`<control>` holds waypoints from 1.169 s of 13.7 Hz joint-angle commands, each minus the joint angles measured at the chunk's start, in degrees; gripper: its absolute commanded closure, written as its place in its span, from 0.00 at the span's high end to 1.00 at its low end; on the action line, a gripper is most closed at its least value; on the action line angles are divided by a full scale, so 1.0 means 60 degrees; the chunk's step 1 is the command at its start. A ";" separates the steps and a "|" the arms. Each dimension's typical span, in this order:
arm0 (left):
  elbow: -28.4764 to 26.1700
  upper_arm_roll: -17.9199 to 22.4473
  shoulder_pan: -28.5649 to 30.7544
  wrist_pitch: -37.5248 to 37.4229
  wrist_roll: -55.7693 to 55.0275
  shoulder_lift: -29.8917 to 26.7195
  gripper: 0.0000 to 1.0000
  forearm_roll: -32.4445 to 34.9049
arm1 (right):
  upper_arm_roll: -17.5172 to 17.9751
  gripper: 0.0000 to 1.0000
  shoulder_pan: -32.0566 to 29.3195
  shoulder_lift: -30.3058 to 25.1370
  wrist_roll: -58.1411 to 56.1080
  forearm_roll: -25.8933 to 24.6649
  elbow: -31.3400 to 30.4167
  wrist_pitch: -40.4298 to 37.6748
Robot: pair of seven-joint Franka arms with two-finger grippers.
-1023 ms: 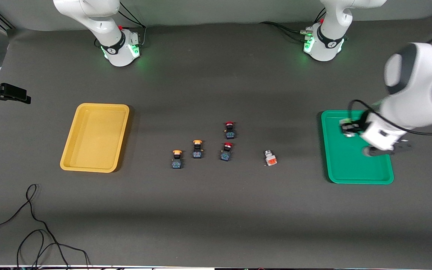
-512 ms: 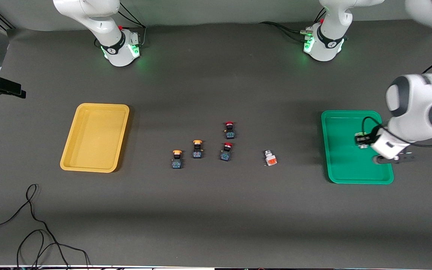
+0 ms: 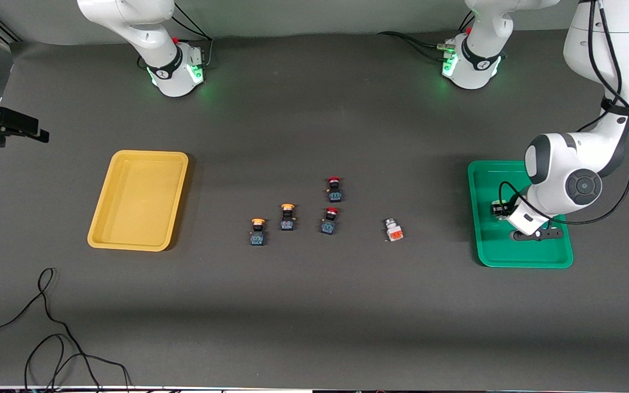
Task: Place green and yellow buttons in trays
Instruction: 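Carry the green button with the left gripper into the green tray, then release the green button while the right gripper reaches the yellow-ringed button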
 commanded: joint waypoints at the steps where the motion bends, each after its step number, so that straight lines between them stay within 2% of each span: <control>1: 0.0184 -0.0038 0.0071 -0.0313 0.0148 -0.0350 1.00 0.0117 | 0.0031 1.00 0.1039 0.0556 0.1137 0.0124 0.0330 0.0847; 2: 0.0432 -0.0038 0.0086 -0.0793 0.0133 -0.0526 1.00 0.0103 | 0.0031 1.00 0.1479 0.0877 0.1838 0.0109 0.0331 0.1271; 4: 0.1381 -0.0038 0.0202 -0.2532 0.0148 -0.1008 1.00 0.0088 | 0.0016 1.00 0.2417 0.1491 0.2764 0.0050 0.0316 0.1903; 6: 0.2989 -0.0053 0.0189 -0.4451 0.0133 -0.1128 1.00 -0.0014 | 0.0031 1.00 0.2932 0.2253 0.3206 0.0079 0.0403 0.2080; 8: 0.4325 -0.0082 0.0174 -0.5555 0.0119 -0.1113 1.00 -0.0174 | 0.0031 1.00 0.3181 0.3146 0.3207 0.0094 0.0754 0.2488; 11: 0.5003 -0.0140 -0.0074 -0.5793 -0.0158 -0.1099 1.00 -0.0716 | 0.0031 1.00 0.3665 0.4114 0.3702 0.0094 0.0902 0.3614; 16: 0.4975 -0.0155 -0.2004 -0.5530 -0.2732 -0.0865 1.00 -0.0717 | 0.0016 1.00 0.4514 0.5595 0.4200 0.0123 0.0640 0.5153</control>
